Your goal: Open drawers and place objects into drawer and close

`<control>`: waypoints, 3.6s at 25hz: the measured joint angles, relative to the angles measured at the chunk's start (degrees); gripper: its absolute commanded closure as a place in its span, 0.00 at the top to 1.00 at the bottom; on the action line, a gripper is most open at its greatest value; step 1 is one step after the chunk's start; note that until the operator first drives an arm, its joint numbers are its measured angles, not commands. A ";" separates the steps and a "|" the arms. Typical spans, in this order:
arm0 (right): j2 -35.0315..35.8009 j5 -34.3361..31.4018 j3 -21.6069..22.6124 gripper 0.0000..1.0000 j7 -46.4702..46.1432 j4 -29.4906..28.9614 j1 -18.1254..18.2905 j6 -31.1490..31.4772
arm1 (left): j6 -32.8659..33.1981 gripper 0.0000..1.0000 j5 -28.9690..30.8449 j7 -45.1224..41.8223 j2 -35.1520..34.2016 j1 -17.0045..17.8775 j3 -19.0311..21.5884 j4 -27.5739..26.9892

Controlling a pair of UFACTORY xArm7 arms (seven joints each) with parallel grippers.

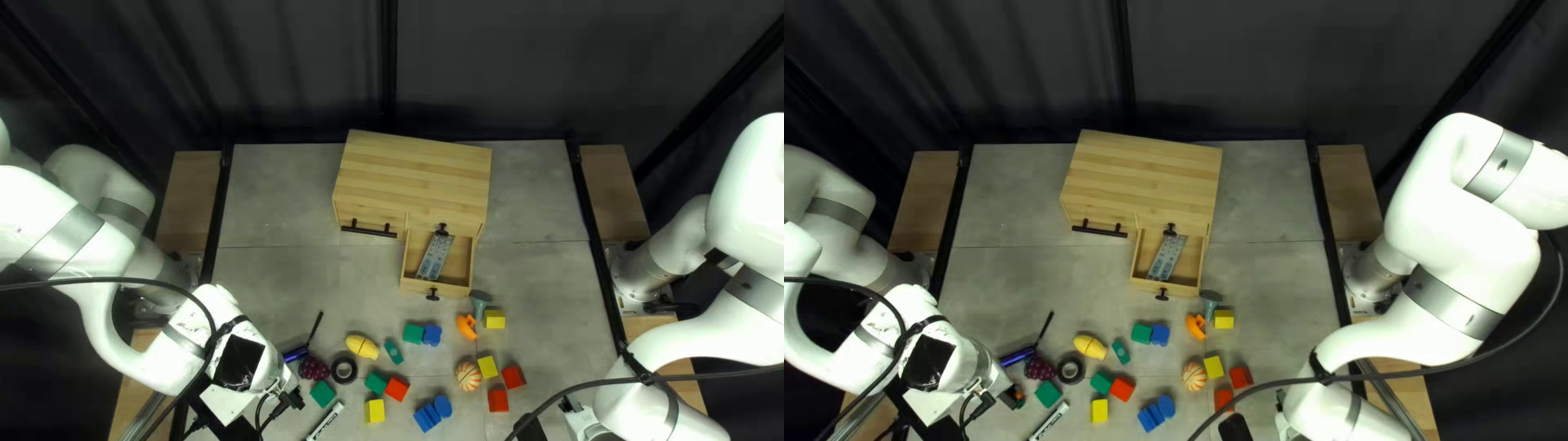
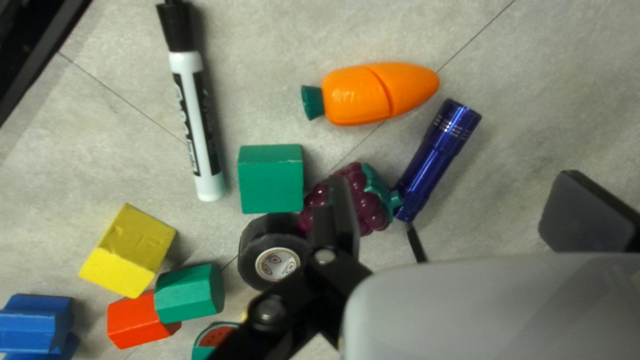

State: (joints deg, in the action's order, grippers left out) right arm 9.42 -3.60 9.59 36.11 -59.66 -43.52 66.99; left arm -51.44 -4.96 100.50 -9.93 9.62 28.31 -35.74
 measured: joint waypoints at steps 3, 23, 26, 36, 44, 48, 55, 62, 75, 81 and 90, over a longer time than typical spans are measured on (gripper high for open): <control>0.00 0.00 0.00 1.00 0.00 0.00 0.00 0.00 | 0.48 1.00 -2.18 -3.45 -1.37 0.61 0.56 1.14; 0.00 0.00 0.00 1.00 0.00 0.00 0.00 0.00 | -3.74 1.00 -2.69 2.71 2.27 1.30 0.04 -0.81; 0.00 0.00 0.00 1.00 0.00 0.00 0.00 0.00 | -3.04 1.00 -0.51 1.81 2.63 0.86 0.07 -0.09; 0.00 0.00 0.00 1.00 0.00 0.00 0.00 0.00 | -1.35 1.00 4.72 2.76 4.12 -0.49 -0.51 1.52; 0.00 0.00 0.00 1.00 0.00 0.00 0.00 0.00 | 1.72 1.00 6.15 2.73 4.80 -0.52 -0.31 3.73; 0.00 0.00 0.00 1.00 0.00 0.00 0.00 0.00 | 3.50 1.00 6.62 2.81 5.04 -0.47 -0.23 4.99; 0.00 0.00 0.00 1.00 0.00 0.00 0.00 0.00 | 4.97 1.00 7.09 2.96 5.53 -0.73 -0.42 5.74; 0.00 0.00 0.00 1.00 0.00 0.00 0.00 0.00 | 6.96 0.98 7.53 3.46 5.86 -1.51 -1.19 7.25; 0.00 0.00 0.00 1.00 0.00 0.00 0.00 0.00 | 10.10 0.86 8.56 2.75 6.81 -1.82 -1.36 8.83; 0.00 0.00 0.00 1.00 0.00 0.00 0.00 0.00 | 11.13 0.80 9.36 2.27 7.49 -2.04 -1.47 9.06; 0.00 0.00 0.00 1.00 0.00 0.00 0.00 0.00 | 12.34 0.00 10.39 0.91 8.28 -1.93 -1.25 9.54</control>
State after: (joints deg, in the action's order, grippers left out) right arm 9.43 -3.60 9.59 36.11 -59.66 -43.52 66.99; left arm -39.10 5.43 101.41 -1.64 7.69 27.06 -26.20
